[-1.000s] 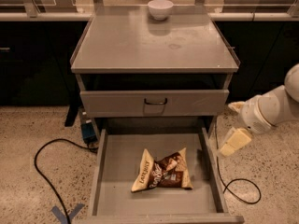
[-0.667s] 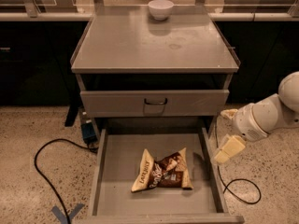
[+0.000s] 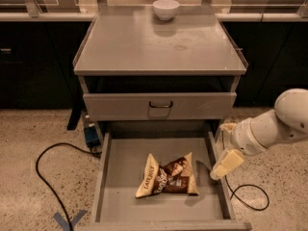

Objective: Pick brown chip bag from middle drawer and place on counter

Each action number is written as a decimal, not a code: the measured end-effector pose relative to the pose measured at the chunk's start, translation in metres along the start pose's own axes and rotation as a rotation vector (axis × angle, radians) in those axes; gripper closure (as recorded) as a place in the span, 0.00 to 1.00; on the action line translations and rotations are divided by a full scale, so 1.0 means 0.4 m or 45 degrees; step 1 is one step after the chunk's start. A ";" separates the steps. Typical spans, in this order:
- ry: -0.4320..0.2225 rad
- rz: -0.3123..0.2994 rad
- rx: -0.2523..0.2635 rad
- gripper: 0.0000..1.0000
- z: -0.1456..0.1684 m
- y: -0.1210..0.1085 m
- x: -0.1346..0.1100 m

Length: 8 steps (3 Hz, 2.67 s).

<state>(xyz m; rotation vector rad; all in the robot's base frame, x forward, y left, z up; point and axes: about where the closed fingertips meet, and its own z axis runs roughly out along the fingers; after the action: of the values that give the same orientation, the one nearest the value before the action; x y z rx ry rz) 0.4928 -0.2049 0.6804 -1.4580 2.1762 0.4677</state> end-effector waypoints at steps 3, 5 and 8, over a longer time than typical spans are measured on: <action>-0.112 -0.047 -0.115 0.00 0.323 0.088 0.094; -0.122 -0.038 -0.146 0.00 0.363 0.093 0.101; -0.073 -0.094 -0.257 0.00 0.595 0.045 0.128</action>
Offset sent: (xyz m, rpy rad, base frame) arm -0.0211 0.0504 -0.1412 0.1403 -0.0158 0.0565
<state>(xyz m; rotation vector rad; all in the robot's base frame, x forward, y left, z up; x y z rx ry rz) 0.5066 -0.1124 0.4551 -1.6037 2.0715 0.7110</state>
